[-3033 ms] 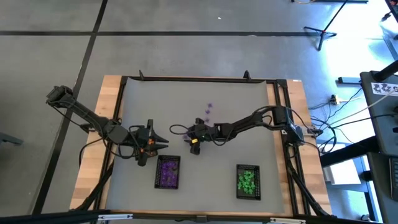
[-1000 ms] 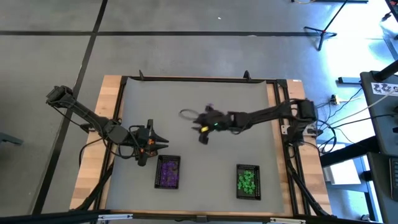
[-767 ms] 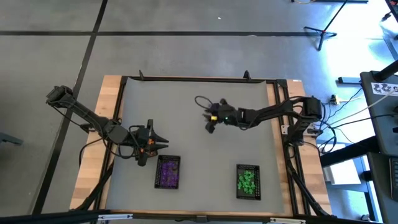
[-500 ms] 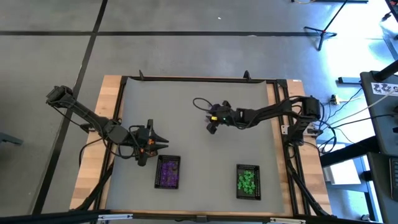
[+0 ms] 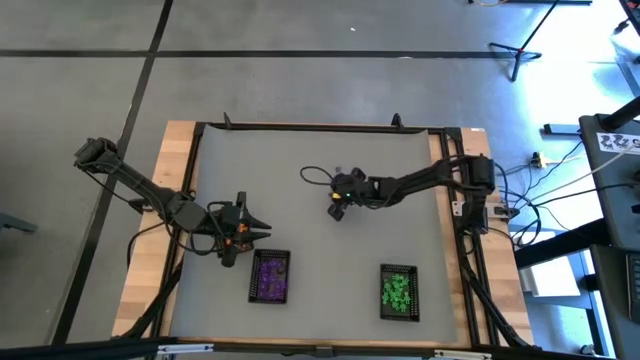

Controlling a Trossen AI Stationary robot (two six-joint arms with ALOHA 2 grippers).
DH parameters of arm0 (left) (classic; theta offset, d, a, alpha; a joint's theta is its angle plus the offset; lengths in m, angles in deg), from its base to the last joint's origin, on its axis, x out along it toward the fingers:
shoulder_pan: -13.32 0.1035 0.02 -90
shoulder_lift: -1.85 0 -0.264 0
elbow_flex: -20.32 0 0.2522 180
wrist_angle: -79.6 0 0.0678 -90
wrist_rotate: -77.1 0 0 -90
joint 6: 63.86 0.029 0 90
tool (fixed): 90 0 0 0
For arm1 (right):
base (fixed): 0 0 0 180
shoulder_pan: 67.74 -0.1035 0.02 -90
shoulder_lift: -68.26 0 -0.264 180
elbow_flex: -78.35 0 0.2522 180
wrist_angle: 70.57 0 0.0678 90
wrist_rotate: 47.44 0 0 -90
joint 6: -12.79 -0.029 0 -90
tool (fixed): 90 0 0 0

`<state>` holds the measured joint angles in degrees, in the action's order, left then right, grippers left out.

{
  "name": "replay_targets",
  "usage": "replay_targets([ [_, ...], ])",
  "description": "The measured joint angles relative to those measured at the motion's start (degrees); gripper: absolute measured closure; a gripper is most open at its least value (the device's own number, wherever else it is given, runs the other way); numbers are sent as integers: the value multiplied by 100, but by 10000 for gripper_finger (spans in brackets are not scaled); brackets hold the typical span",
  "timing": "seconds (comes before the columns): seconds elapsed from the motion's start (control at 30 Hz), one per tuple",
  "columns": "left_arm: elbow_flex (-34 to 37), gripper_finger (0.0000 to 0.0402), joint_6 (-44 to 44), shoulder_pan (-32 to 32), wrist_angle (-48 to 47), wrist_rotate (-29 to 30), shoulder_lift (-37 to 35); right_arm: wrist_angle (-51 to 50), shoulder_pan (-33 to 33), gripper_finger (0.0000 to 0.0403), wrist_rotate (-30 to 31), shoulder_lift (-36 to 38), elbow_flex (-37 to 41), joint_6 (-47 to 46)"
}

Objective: Sort Halloween decoration
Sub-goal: Put the purple spider toy into the bottom left black basket

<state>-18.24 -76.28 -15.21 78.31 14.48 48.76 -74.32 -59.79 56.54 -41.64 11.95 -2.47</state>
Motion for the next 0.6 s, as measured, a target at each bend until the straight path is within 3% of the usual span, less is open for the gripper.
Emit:
replay_targets([
  [0.23,0,327,0,1,0,0,-1,-394,-4,295,-2,-74,-199,-16],
  [0.47,0,327,0,-1,0,0,-2,-626,-11,392,-162,-45,-346,77],
  [0.6,0,327,0,0,0,0,-1,-669,-49,391,-197,-45,-397,90],
])
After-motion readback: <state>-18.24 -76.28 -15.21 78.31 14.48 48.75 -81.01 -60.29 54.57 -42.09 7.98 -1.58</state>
